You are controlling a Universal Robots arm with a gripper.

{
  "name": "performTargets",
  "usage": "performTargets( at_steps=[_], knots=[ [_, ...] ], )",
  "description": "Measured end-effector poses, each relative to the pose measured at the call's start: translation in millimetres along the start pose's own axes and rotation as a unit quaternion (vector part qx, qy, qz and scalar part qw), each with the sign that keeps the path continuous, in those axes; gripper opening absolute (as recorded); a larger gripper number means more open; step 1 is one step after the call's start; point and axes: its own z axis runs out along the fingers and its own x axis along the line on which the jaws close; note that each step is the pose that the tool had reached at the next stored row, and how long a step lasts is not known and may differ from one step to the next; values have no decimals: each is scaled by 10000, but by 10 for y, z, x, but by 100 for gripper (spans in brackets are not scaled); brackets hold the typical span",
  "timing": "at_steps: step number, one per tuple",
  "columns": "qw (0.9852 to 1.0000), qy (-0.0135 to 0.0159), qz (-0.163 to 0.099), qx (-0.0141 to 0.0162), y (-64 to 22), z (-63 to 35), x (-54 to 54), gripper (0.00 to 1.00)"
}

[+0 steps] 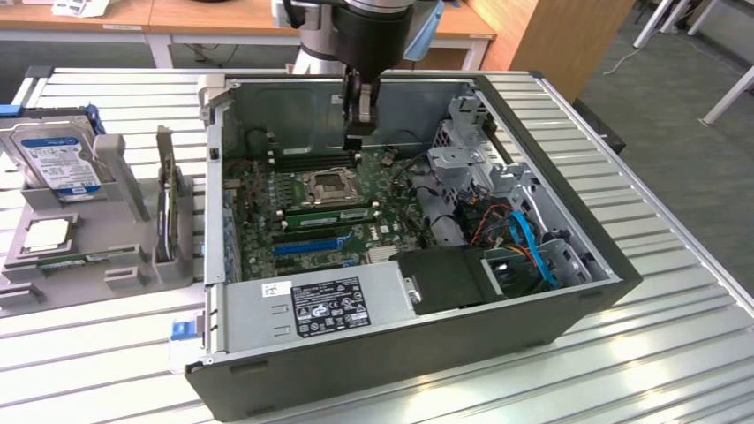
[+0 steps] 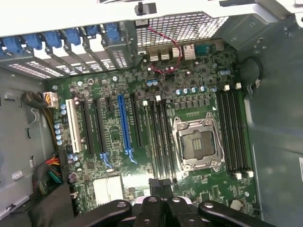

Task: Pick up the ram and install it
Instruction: 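Press down the ram until it locks into place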

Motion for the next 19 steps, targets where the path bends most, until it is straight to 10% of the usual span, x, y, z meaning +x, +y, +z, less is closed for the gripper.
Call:
performTargets(
  at_steps=[19],
  knots=[
    [9966,-8,825,29,0,3,0,10]
  ],
)
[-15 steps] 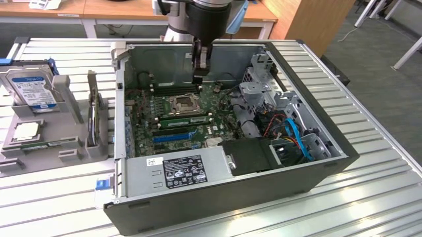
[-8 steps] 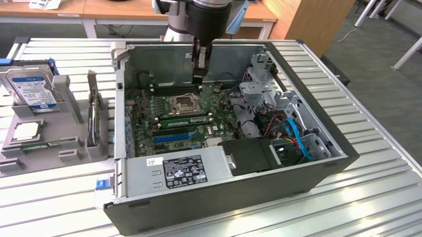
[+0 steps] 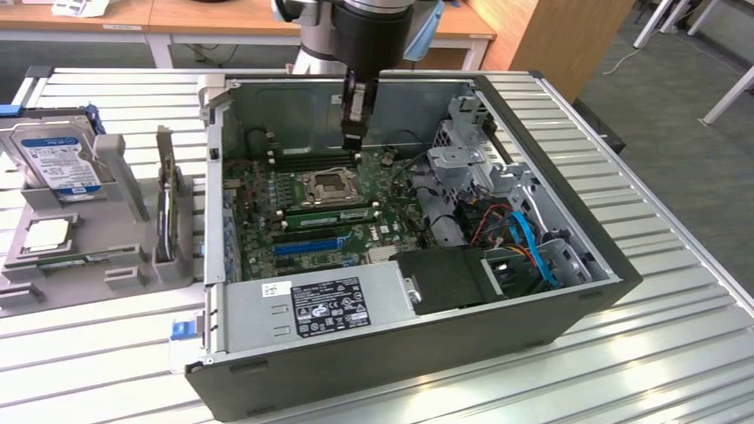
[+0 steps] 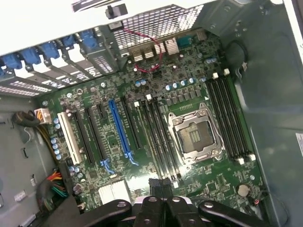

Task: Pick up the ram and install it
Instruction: 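Press down the ram until it locks into place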

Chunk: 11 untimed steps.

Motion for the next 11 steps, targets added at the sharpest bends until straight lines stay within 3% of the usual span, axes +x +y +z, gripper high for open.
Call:
performTargets(
  at_steps=[7,9,11],
  knots=[
    [9995,-3,322,11,0,0,0,10],
    [9978,-6,668,24,0,1,0,10],
    [9971,-7,763,27,0,1,0,10]
  ],
)
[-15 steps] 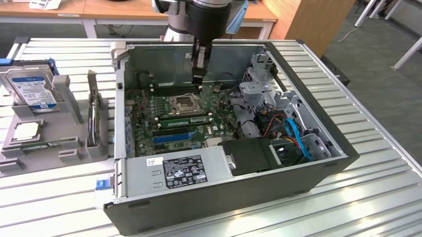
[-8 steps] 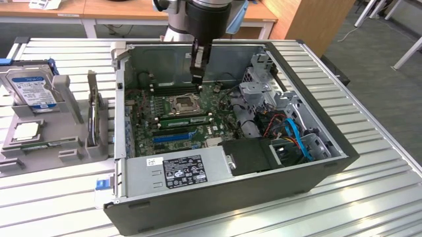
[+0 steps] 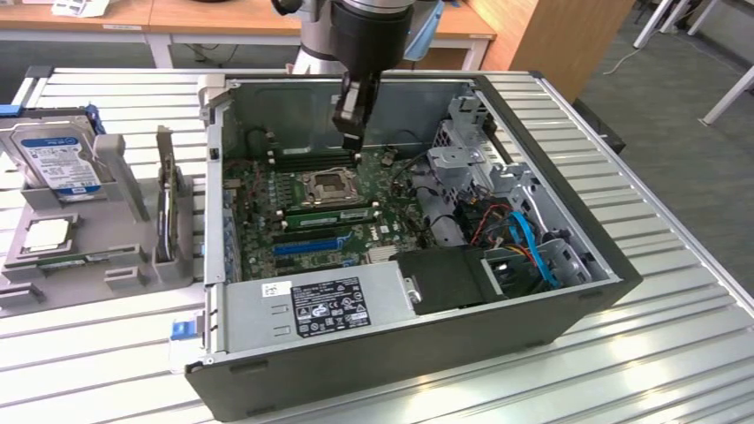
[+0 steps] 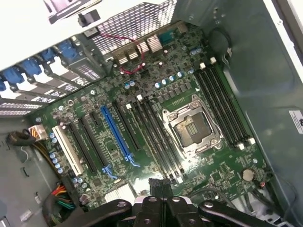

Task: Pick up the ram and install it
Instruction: 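Press down the ram until it locks into place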

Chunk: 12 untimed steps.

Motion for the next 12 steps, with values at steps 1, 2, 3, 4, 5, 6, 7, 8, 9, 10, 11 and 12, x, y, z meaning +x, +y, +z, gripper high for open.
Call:
performTargets(
  at_steps=[1,2,3,4,5,6,7,8,9,10,11,12],
  knots=[
    [10000,0,44,1,0,0,0,10],
    [10000,-1,90,3,0,0,0,10],
    [9999,-1,138,5,0,0,0,10],
    [9998,-1,186,7,0,0,0,10],
    [9997,-2,234,8,0,0,0,10],
    [9996,-2,287,10,0,0,0,10],
    [9994,-3,336,12,0,0,0,10],
    [9993,-4,382,14,0,1,0,10],
    [9991,-4,425,15,0,1,0,10],
    [9990,-4,452,16,0,1,0,10],
    [9989,-4,461,16,0,1,0,10],
    [9989,-4,461,17,0,1,0,10]
  ],
)
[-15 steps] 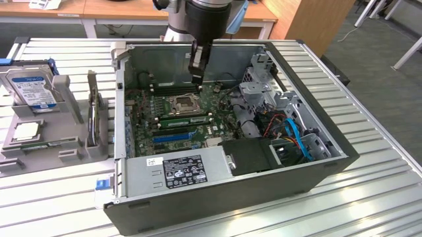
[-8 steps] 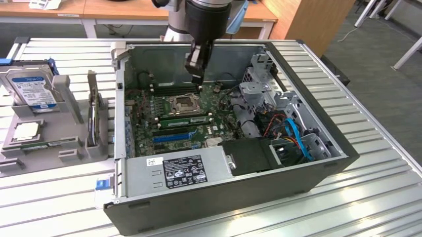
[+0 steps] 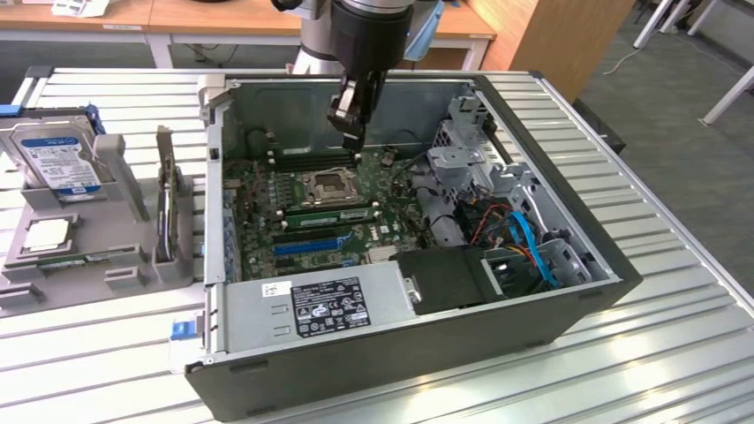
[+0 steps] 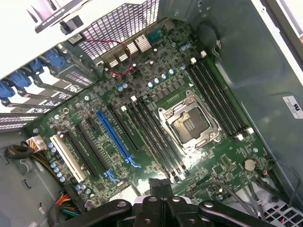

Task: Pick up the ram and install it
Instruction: 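Press down the ram until it locks into place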

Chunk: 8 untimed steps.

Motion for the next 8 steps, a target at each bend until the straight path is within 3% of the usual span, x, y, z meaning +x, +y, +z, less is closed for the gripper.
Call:
performTargets(
  at_steps=[8],
  knots=[
    [10000,0,0,0,0,0,0,10]
  ],
)
